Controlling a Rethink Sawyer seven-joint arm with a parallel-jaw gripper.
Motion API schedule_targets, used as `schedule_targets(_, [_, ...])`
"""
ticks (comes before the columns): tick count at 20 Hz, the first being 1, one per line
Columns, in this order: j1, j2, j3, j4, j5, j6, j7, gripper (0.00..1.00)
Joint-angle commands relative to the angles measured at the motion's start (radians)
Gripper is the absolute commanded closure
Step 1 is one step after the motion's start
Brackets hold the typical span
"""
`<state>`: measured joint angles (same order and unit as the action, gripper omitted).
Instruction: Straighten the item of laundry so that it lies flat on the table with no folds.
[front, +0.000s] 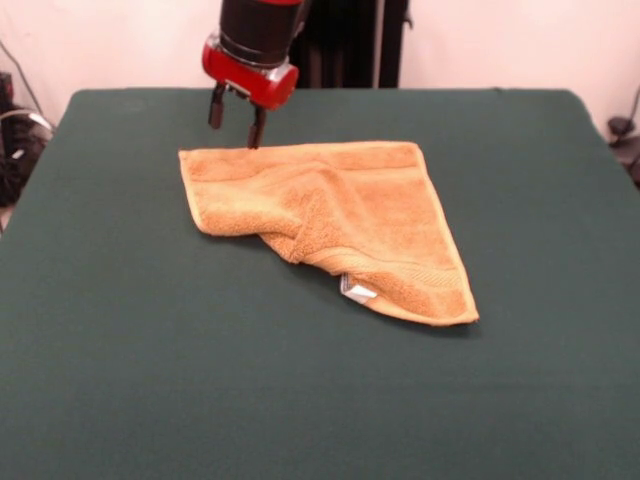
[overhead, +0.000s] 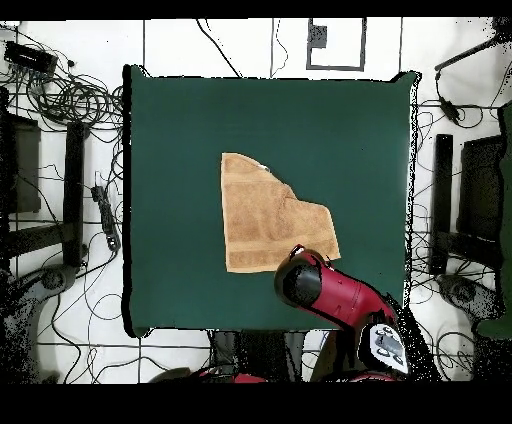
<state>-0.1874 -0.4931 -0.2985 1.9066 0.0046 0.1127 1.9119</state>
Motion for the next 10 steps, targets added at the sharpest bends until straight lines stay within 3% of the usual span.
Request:
schedule_targets(1, [0.027,0.055,0.078,0.022,-0.012,0.010,0.130,0.00])
schedule_targets(10, [0.037,0.020,0.087,-0.032,0.006,0.063,0.116,0.00])
